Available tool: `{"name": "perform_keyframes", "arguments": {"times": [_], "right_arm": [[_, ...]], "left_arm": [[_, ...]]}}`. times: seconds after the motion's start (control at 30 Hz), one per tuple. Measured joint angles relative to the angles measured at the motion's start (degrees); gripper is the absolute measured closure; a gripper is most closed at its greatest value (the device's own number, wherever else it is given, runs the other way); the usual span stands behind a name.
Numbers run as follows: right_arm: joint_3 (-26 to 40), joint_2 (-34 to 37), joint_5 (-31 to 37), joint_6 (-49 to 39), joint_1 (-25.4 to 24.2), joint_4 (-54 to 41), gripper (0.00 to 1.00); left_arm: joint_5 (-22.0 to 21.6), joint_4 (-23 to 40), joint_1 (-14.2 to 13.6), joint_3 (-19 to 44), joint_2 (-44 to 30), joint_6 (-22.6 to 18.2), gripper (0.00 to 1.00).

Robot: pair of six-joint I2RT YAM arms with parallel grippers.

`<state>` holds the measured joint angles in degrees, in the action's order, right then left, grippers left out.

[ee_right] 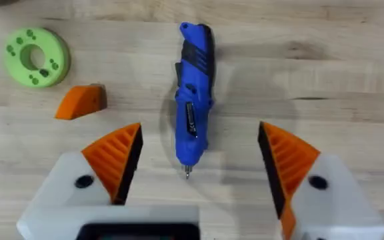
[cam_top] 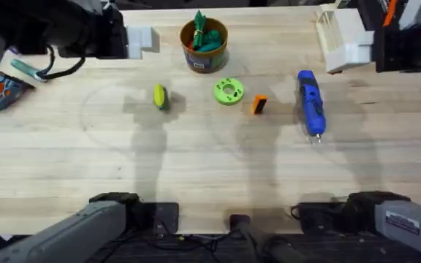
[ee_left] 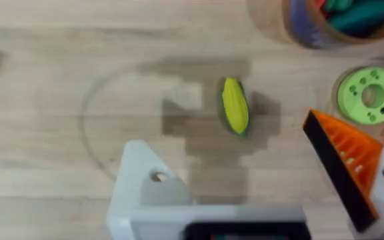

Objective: Pick up the gripper from the table and insert it into the empty holder that is missing its gripper. Then pick up a screw, insert it into the mounting hole, and use the screwdriver to tighten it. Finally, clean up the table by picking up the vegetable and placing it into the bucket.

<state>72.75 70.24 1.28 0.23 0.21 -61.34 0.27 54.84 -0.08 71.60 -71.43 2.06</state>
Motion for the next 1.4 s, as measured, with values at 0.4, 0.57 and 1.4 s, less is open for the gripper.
{"name": "perform_keyframes", "arguments": {"times": [0.4, 0.57, 1.4], "right_arm": [[0.0, 0.0, 0.0, 0.0, 0.0, 0.0, 0.01], [0.1, 0.0, 0.0, 0.0, 0.0, 0.0, 0.01], [0.1, 0.0, 0.0, 0.0, 0.0, 0.0, 0.01]], "left_arm": [[0.7, 11.8, 0.0, 7.8, -18.8, 9.1, 0.015], [4.1, 10.6, -0.1, 8.1, -29.3, 11.2, 0.015], [6.2, 7.1, -0.2, 8.1, -40.7, 11.9, 0.987]]}}
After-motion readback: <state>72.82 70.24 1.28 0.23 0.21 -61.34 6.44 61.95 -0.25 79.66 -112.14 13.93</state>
